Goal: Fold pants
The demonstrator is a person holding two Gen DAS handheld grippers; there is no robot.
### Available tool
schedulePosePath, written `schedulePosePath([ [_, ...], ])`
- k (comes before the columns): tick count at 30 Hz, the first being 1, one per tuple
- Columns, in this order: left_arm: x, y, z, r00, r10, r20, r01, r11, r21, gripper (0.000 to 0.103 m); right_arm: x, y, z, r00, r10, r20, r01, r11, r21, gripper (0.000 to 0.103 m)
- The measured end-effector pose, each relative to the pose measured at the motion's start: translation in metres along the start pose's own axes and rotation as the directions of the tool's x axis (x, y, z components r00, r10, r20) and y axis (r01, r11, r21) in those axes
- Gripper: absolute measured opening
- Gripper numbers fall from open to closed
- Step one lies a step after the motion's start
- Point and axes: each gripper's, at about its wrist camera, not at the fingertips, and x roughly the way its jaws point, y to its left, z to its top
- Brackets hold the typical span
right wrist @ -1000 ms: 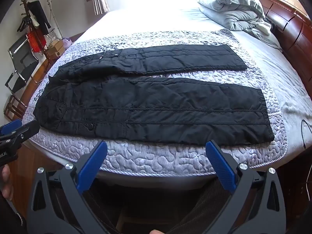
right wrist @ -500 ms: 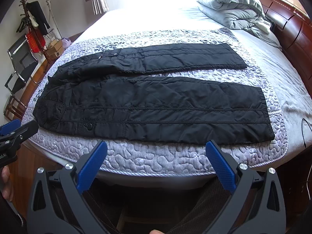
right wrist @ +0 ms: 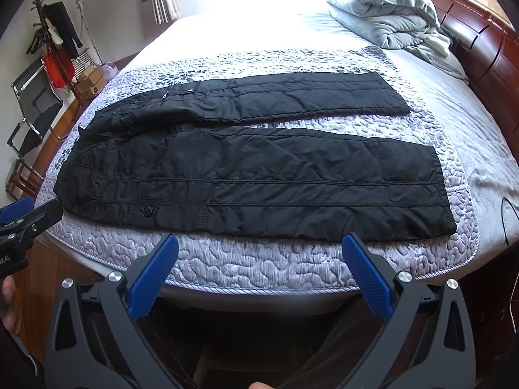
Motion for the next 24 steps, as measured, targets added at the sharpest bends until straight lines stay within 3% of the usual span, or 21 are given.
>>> schedulePosePath([
  [24,-0.0002,-0.0041,-0.0008,1.0,0.003,0.002,-0.003,1.0,0.009,0.099,0.0017,-0.0019,0.0007,1.0,0.0,-0.004,0.0,1.0,0.002,0.101],
])
